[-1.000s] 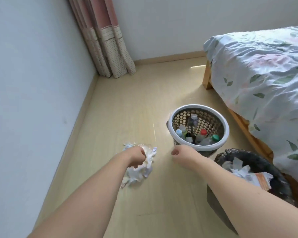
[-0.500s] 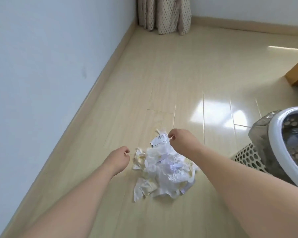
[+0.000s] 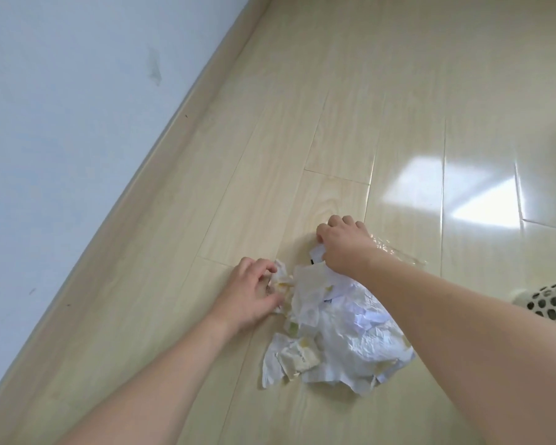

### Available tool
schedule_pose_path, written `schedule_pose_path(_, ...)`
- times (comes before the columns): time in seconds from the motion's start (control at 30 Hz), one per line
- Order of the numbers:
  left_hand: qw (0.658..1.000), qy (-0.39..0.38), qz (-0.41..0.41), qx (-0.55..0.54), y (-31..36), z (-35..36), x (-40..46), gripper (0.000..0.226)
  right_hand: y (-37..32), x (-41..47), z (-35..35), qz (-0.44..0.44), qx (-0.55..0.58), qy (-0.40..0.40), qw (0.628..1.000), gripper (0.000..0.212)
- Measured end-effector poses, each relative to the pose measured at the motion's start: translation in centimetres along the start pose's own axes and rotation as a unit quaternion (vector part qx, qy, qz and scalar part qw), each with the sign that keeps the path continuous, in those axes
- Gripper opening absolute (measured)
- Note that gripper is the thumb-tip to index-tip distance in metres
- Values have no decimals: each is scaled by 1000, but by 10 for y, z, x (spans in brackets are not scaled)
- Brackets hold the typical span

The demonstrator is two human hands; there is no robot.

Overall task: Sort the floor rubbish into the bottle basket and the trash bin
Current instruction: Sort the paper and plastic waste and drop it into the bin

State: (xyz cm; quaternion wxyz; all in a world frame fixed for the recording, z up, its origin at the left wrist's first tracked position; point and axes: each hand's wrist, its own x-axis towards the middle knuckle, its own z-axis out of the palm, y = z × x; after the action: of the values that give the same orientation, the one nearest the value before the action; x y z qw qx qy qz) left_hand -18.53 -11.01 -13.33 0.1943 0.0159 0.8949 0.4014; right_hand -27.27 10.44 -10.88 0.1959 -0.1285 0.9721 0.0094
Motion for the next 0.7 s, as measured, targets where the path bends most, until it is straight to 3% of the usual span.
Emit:
schedule_pose_path(0.07,1000,-10,13,10,-2,0,1,38,-1,1,-4,0,2,-6,1000,23)
schedule_pose_path(0.27,999,1,-35,8,3,1,11,12,2,-4,-23,-8,20,30,999,14)
schedule_pose_path(0.37,992,-14,-94,-77,15,-10,9,11,3,-18,-32,-8,33,32,999,20)
schedule_pose_path(0.47,991,-18,-105,-78,16,-12,-6,17,3,-27,-33,-13,19,8,1000,35)
schedule_pose_path(0.7,975,40,-114,-186,3,-2,-15,25,-8,-12,-20,-46,-34,20,998,33)
